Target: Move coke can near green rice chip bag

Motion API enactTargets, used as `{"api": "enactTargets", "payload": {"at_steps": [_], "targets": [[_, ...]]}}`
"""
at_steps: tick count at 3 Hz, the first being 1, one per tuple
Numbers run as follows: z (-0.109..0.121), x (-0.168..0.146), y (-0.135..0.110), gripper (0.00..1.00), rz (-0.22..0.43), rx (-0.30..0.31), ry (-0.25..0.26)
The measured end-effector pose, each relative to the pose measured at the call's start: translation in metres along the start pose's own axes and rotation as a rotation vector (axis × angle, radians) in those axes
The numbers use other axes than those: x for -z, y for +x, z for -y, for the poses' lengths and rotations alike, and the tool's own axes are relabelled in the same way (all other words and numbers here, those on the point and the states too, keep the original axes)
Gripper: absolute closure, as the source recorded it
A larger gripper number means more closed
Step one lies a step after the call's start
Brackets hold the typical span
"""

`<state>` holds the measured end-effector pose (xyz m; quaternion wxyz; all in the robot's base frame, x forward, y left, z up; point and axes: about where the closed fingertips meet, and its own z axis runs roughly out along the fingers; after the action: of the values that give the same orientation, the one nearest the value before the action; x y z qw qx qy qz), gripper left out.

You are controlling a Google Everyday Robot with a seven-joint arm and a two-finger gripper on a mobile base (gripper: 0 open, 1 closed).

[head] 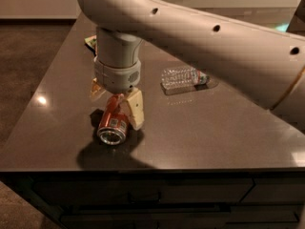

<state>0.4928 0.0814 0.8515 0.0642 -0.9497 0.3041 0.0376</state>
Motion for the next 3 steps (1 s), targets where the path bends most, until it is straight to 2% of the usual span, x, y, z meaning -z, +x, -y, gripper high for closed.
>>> {"api": "enactTargets", "payload": {"at_steps": [1, 2, 3], "targets": [[0.008, 0.001, 0.003, 0.52, -0.033, -0.006, -0.007], [0.02, 0.005, 0.011, 0.83, -0.066, -0.057, 0.0], [0.04, 0.02, 0.035, 1.0, -0.078, -0.217, 0.039]]}}
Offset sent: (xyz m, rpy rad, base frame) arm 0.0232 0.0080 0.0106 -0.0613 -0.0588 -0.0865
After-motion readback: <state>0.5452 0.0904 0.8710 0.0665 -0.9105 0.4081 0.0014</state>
